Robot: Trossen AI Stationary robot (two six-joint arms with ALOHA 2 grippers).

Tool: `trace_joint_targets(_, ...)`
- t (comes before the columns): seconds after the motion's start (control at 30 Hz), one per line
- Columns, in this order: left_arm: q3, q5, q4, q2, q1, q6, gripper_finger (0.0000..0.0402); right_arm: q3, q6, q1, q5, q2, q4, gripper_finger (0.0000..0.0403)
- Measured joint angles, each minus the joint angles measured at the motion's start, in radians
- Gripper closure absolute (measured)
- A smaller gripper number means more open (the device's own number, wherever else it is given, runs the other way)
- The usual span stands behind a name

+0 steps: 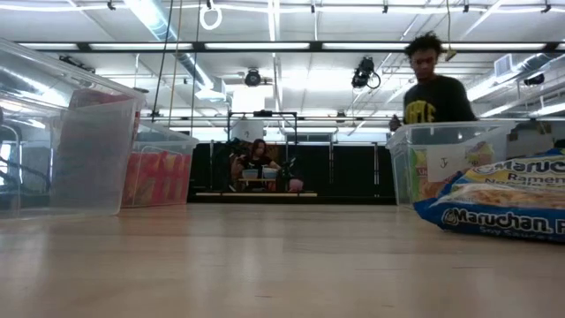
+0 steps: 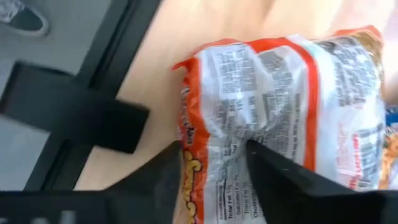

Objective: Sort Maruchan noodles
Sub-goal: Put the orange noodle pack into the top left transparent bin

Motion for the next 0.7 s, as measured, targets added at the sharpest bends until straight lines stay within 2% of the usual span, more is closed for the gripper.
trace_joint_targets(0.17,0.000,0.000,0.019,0.001,0.000,0.000,0.0164,-0.001,0.067,-0.035,-0.003,-0.015,-0.022,0.0356)
trace_joint_targets(0.23,0.000,0.000,0.035,0.001,0.000,0.000,0.0164,-0.002,0.092,-0.056,-0.020,-0.042,-0.041,0.0389)
trace_joint_targets(0.37,0.000,-0.019,0.108,0.028,-0.001,0.006,0.0164,-0.003,0.137,-0.113,-0.018,-0.132,-0.071,0.0395)
trace_joint_targets(0.53,0.000,-0.024,0.225,0.126,-0.026,0.064,0.0164,-0.003,0.146,-0.216,-0.004,-0.285,-0.064,0.0398)
trace_joint_targets(0.7,0.000,-0.026,0.351,0.257,-0.057,0.122,0.0164,-0.003,0.149,-0.343,-0.066,-0.447,-0.026,0.0400)
